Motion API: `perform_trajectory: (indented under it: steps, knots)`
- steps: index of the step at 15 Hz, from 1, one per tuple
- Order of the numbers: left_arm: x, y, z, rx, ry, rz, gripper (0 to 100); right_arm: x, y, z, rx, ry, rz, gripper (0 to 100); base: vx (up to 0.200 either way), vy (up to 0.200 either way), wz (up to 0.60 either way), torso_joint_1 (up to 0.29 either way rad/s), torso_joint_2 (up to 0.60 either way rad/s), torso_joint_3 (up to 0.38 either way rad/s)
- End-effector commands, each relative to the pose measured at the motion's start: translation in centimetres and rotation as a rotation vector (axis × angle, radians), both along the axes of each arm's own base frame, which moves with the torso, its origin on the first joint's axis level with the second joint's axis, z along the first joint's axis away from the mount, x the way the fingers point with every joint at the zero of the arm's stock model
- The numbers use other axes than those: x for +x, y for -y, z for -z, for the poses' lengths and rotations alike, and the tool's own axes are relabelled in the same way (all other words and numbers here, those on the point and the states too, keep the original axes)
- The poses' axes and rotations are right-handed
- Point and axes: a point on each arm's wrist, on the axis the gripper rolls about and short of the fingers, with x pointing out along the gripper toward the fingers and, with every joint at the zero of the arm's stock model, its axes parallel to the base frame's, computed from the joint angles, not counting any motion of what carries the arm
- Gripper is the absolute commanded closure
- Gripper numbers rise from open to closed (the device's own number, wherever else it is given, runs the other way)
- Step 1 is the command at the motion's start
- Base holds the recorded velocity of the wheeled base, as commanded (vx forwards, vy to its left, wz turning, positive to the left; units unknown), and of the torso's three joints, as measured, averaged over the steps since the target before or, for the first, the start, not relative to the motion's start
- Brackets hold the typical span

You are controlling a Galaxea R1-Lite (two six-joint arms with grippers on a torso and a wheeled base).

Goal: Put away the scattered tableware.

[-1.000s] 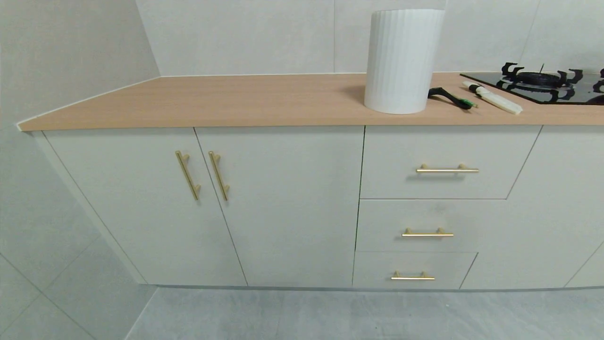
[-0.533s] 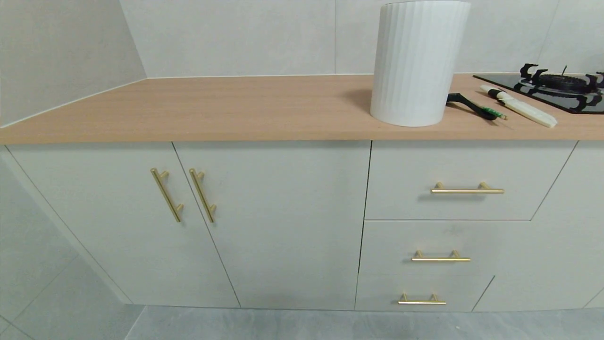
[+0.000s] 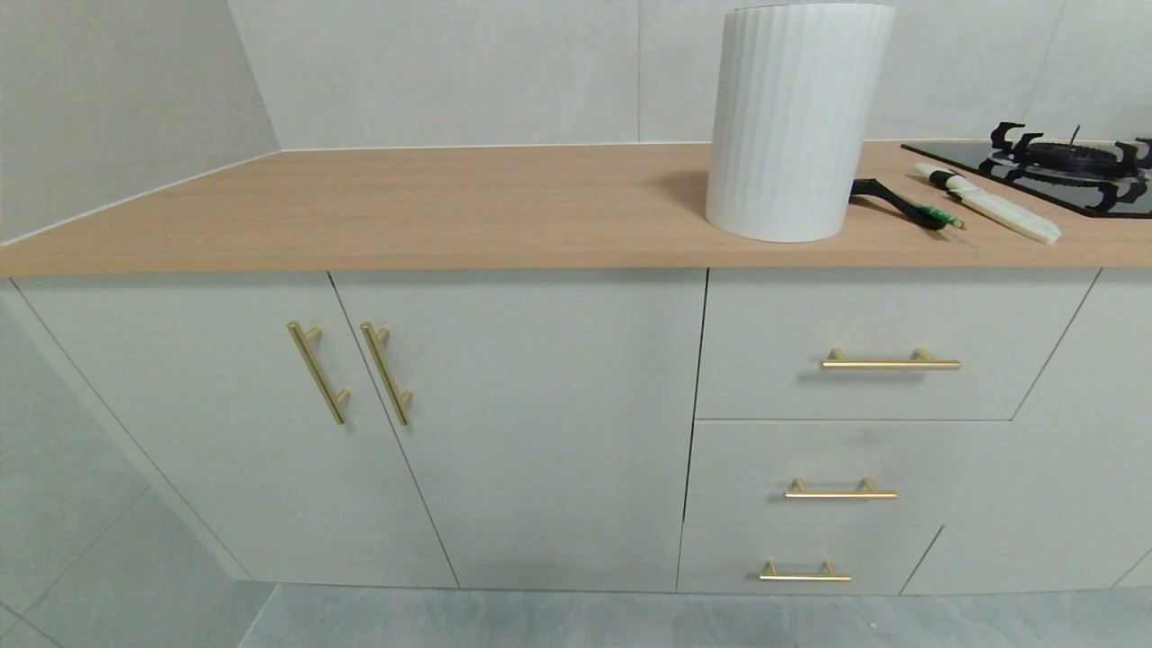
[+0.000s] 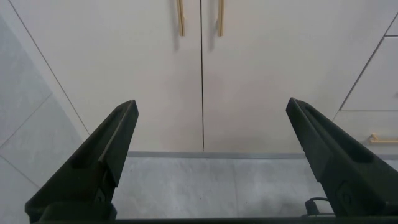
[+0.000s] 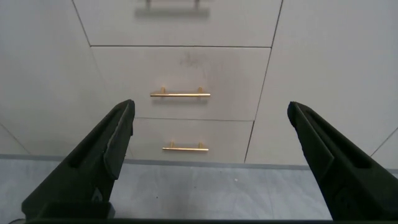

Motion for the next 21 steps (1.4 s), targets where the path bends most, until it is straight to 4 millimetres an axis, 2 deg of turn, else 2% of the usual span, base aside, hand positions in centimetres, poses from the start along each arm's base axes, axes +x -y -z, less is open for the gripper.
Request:
perform_trajectory:
  steps: [1,4,7,9,11,12,13,15,16,17,21]
  knots:
    - [0.0,0.0,0.0,0.0,-0.002,0.0,0,-0.6,0.0,-3.0,0.055,0.069,-0.001,0,0.0,0.0,0.0,0.0,0.0,0.0]
    - [0.0,0.0,0.0,0.0,-0.002,0.0,0,1.3,0.0,-3.0,-0.012,-0.155,-0.097,0,0.0,0.0,0.0,0.0,0.0,0.0]
    - [0.0,0.0,0.0,0.0,0.0,0.0,0,4.5,-0.3,-5.2,-0.036,-0.359,-0.166,0,0.0,0.0,0.0,0.0,0.0,0.0]
    - [0.0,0.0,0.0,0.0,-0.002,0.0,0,8.4,-1.0,-6.7,-0.052,-0.516,-0.192,0,0.0,0.0,0.0,0.0,0.0,0.0]
    - [0.0,0.0,0.0,0.0,0.0,0.0,0,12.3,-1.6,-7.3,-0.06,-0.647,-0.199,0,0.0,0.0,0.0,0.0,0.0,0.0]
    - [0.0,0.0,0.0,0.0,-0.002,-0.002,0,14.8,-2.0,-6.9,-0.066,-0.723,-0.2,0,0.0,0.0,0.0,0.0,0.0,0.0]
    - [0.0,0.0,0.0,0.0,-0.002,0.0,0,16.2,-2.4,-6.6,-0.071,-0.749,-0.208,0,0.0,0.0,0.0,0.0,0.0,0.0]
    - [0.0,0.0,0.0,0.0,-0.002,0.0,0,21.4,-3.6,-5.1,-0.082,-0.776,-0.217,0,0.0,0.0,0.0,0.0,0.0,0.0]
    - [0.0,0.0,0.0,0.0,-0.002,0.0,0,22.1,-3.7,-4.8,-0.083,-0.779,-0.215,0,0.0,0.0,0.0,0.0,0.0,0.0]
    - [0.0,0.0,0.0,0.0,0.0,0.0,0,25.0,-4.2,-3.0,-0.088,-0.797,-0.193,0,0.0,0.0,0.0,0.0,0.0,0.0]
    - [0.0,0.0,0.0,0.0,-0.002,0.0,0,29.6,-5.1,0.6,-0.117,-0.785,-0.128,0,0.0,0.0,0.0,0.0,0.0,0.0]
